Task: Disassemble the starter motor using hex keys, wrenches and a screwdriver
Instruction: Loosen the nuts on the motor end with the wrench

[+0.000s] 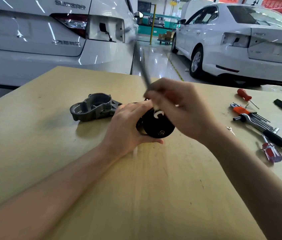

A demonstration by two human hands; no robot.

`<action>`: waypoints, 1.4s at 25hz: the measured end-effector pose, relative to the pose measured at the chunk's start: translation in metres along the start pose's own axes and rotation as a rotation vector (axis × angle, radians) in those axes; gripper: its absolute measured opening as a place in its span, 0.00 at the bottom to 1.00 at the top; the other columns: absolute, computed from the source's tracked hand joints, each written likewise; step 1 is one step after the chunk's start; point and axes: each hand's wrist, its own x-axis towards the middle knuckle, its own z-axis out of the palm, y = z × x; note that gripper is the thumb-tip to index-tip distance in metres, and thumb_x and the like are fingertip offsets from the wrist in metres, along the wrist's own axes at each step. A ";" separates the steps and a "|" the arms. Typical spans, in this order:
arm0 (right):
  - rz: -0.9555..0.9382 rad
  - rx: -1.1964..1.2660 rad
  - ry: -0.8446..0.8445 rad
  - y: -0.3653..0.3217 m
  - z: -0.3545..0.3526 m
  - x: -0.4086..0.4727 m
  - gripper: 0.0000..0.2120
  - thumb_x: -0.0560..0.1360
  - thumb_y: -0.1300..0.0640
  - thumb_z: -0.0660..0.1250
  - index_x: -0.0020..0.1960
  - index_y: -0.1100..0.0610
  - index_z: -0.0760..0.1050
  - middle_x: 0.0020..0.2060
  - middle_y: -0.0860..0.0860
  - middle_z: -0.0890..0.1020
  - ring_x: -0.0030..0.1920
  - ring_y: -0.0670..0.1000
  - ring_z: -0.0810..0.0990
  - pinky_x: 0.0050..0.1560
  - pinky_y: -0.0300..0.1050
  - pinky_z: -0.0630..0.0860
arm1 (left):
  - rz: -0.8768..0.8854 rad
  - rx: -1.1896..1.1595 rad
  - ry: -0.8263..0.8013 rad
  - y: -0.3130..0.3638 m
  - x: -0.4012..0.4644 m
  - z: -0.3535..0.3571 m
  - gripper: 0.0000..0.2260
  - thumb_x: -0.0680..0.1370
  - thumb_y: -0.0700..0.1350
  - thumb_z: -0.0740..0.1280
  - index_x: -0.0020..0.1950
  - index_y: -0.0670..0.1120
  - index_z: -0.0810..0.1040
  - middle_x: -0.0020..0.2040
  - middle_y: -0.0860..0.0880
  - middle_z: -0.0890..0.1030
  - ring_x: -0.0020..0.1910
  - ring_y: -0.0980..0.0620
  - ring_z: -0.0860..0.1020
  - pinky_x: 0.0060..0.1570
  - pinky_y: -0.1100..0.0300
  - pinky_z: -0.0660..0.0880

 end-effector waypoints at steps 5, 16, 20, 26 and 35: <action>0.411 0.689 0.455 0.016 -0.011 -0.042 0.06 0.79 0.62 0.61 0.46 0.61 0.75 0.30 0.52 0.79 0.26 0.50 0.74 0.26 0.39 0.70 | 0.039 -0.006 -0.008 0.000 0.001 0.000 0.40 0.58 0.63 0.76 0.65 0.44 0.76 0.61 0.50 0.80 0.59 0.50 0.78 0.62 0.47 0.70; 0.432 0.716 0.414 0.017 0.003 -0.056 0.05 0.75 0.59 0.64 0.48 0.60 0.75 0.36 0.56 0.84 0.31 0.52 0.81 0.31 0.40 0.74 | 0.066 -0.008 -0.013 0.001 0.001 -0.001 0.40 0.60 0.64 0.74 0.64 0.42 0.76 0.62 0.49 0.80 0.58 0.49 0.78 0.60 0.45 0.72; 0.259 0.388 0.273 0.011 -0.004 -0.034 0.07 0.79 0.64 0.61 0.44 0.56 0.72 0.28 0.51 0.79 0.26 0.48 0.74 0.27 0.38 0.70 | 0.061 -0.007 -0.005 0.002 0.001 -0.001 0.40 0.58 0.65 0.74 0.64 0.43 0.76 0.60 0.50 0.80 0.58 0.51 0.78 0.60 0.48 0.71; 0.055 -0.325 -0.155 -0.005 0.007 0.006 0.04 0.76 0.56 0.65 0.44 0.50 0.77 0.28 0.47 0.75 0.32 0.50 0.73 0.34 0.46 0.68 | -0.054 -0.012 -0.021 0.003 -0.001 -0.002 0.30 0.56 0.61 0.78 0.50 0.44 0.80 0.42 0.59 0.79 0.47 0.54 0.75 0.49 0.59 0.69; 0.254 0.467 0.422 0.001 -0.008 -0.031 0.07 0.79 0.64 0.61 0.43 0.59 0.72 0.26 0.46 0.76 0.23 0.45 0.71 0.25 0.34 0.66 | 0.012 -0.010 -0.020 0.001 0.000 -0.001 0.40 0.57 0.62 0.77 0.65 0.45 0.76 0.61 0.51 0.80 0.58 0.52 0.78 0.62 0.52 0.68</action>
